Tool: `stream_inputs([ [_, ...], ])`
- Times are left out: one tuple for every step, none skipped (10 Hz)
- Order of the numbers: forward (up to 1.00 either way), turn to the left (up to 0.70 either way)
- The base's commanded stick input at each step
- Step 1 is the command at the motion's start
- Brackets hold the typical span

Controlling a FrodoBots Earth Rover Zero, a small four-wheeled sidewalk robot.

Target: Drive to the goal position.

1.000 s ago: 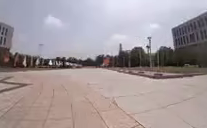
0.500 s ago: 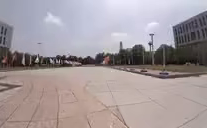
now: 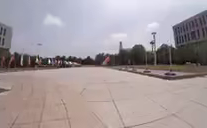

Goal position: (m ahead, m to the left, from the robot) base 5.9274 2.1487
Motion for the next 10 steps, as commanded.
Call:
stream_inputs([
  [1.00, 0.00],
  [1.00, 0.00],
  [1.00, 0.00],
  [1.00, 0.00],
  [1.00, 0.00],
  [1.00, 0.00],
  [1.00, 0.00],
  [1.00, 0.00],
  [1.00, 0.00],
  [1.00, 0.00],
])
